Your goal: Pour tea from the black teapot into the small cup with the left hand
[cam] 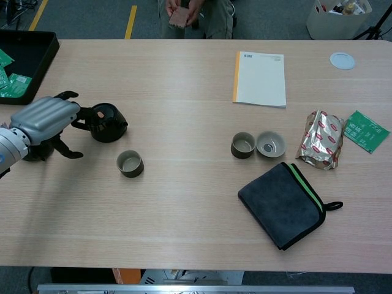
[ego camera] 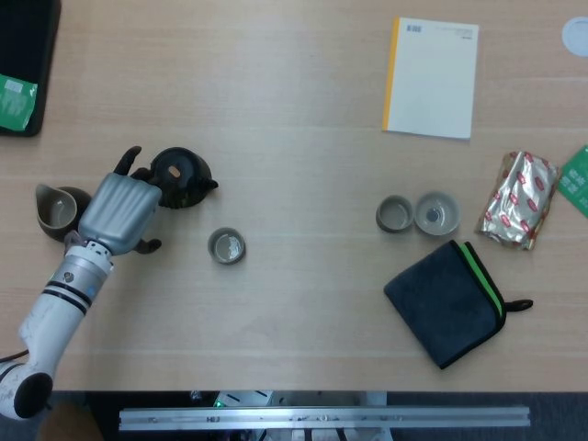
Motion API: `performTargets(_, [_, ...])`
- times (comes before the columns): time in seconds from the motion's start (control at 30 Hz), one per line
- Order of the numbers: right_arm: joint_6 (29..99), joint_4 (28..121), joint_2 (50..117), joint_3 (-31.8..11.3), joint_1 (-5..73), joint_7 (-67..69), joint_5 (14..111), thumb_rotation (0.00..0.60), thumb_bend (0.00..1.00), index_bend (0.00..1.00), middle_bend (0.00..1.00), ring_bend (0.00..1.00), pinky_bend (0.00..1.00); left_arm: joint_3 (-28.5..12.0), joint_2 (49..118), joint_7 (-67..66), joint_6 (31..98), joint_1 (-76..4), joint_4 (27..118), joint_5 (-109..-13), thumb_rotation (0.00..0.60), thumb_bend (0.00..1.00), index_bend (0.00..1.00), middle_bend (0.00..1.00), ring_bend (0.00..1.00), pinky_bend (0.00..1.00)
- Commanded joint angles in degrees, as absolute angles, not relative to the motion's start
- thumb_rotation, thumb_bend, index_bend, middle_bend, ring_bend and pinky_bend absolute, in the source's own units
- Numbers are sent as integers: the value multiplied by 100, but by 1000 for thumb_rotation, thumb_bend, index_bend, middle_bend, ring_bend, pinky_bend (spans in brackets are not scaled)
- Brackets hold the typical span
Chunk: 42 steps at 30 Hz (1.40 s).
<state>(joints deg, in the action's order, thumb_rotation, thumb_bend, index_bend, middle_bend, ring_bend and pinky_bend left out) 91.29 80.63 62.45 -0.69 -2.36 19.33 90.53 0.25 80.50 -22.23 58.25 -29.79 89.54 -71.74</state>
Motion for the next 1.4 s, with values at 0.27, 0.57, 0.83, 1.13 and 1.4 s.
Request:
performTargets(0.27, [9141, 8038, 6252, -67, -251, 1958, 9043, 600, 52, 328, 324, 203, 240, 65, 8119, -2246, 5792, -2954, 8972, -7159, 600, 127, 343, 412, 297, 56])
performTargets(0.57, [9135, 8017, 6261, -72, -252, 1975, 9031, 600, 52, 328, 324, 203, 240, 69, 8194, -2214, 5698, -2969, 8916, -7116, 600, 127, 363, 427, 298, 56])
performTargets(0.83, [9141, 8014, 6261, -86, -262, 1984, 9000, 600, 52, 328, 324, 203, 240, 46, 8256, -2159, 5662, -2993, 8841, -7128, 600, 127, 416, 468, 348, 56])
performTargets(1.13, [9144, 8014, 6259, -93, -273, 1991, 8984, 600, 52, 328, 324, 203, 240, 55, 8287, -2143, 5581, -3004, 8805, -7062, 600, 127, 421, 472, 353, 56])
performTargets(1.4, [9143, 8017, 6256, -100, -274, 1989, 8979, 600, 51, 328, 324, 203, 240, 51, 8293, -2085, 5483, -3024, 8787, -6986, 600, 127, 441, 495, 367, 56])
